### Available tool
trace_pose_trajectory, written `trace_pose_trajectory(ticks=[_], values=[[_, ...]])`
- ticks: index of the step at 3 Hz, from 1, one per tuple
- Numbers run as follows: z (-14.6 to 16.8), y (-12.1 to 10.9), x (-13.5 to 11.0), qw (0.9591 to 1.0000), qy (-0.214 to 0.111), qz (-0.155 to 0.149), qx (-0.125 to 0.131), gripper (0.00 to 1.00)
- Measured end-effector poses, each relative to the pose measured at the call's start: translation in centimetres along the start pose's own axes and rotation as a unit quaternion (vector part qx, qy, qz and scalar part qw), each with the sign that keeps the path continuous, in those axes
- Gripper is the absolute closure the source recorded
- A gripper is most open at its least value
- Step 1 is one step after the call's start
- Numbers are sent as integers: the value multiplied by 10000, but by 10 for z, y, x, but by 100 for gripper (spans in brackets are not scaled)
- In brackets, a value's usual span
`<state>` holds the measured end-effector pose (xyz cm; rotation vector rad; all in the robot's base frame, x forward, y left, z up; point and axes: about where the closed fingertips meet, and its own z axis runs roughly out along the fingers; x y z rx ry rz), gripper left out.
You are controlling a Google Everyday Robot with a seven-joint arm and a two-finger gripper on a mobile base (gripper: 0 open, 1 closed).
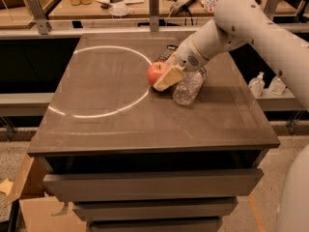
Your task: Move apple near water bottle
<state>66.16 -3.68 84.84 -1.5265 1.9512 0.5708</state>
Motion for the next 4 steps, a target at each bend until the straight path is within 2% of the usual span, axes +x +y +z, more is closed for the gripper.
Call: trace_pose_trajectory(ticks=[2,3,4], values=[[2,-1,3,9999,129,-80,-18,13],[-2,-7,-4,9998,126,-182,26,0],[-10,-17,-13,9995,82,-283,118,0]])
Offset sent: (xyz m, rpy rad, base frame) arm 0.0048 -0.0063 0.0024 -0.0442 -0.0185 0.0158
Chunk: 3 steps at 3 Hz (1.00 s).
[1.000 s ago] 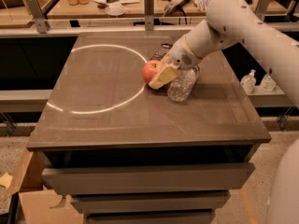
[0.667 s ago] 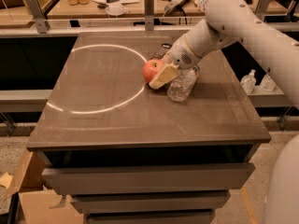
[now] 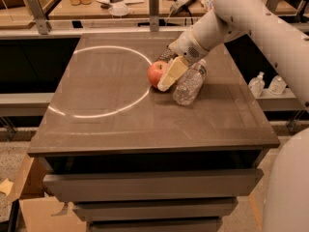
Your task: Move apple near water bottle
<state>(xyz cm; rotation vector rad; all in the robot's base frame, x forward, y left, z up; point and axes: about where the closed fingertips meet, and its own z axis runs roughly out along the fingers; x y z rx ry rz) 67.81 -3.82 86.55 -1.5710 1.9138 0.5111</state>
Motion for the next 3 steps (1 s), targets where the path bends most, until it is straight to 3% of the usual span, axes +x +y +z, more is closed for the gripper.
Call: trace_pose_trajectory(ticks=[1,2,3], values=[[-18,-16,-10,9996,-108,16,274,0],[-66,-47,-13,9940,-289,307,1006,0],[-129,-68,-2,9698,-702,1075,2076,0]])
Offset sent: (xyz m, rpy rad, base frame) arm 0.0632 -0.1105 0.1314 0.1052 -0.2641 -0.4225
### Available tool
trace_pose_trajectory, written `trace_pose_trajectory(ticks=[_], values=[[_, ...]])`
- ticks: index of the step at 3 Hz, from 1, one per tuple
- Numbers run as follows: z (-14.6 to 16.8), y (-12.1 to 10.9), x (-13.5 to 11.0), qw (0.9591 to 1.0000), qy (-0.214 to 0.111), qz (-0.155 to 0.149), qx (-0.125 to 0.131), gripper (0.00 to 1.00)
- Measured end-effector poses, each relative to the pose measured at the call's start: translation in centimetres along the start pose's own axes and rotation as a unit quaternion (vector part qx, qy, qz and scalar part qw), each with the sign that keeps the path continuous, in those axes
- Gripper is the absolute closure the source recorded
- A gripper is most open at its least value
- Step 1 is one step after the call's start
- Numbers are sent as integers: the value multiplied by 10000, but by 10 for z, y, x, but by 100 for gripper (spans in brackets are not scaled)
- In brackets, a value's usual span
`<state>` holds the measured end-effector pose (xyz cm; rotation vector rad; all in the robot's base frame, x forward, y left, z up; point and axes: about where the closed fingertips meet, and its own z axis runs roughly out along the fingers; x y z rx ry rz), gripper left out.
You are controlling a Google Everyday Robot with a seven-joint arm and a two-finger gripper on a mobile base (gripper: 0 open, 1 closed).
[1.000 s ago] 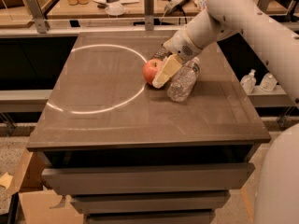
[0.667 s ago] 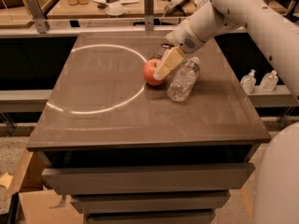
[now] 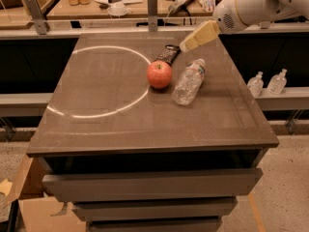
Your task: Move apple near water bottle
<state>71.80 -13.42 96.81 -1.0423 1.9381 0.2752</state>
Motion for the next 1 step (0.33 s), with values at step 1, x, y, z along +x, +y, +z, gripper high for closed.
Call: trace_pose_trajectory(ticks=[1], values=[[9,-2,-8,9999,-104,-60,29,0]])
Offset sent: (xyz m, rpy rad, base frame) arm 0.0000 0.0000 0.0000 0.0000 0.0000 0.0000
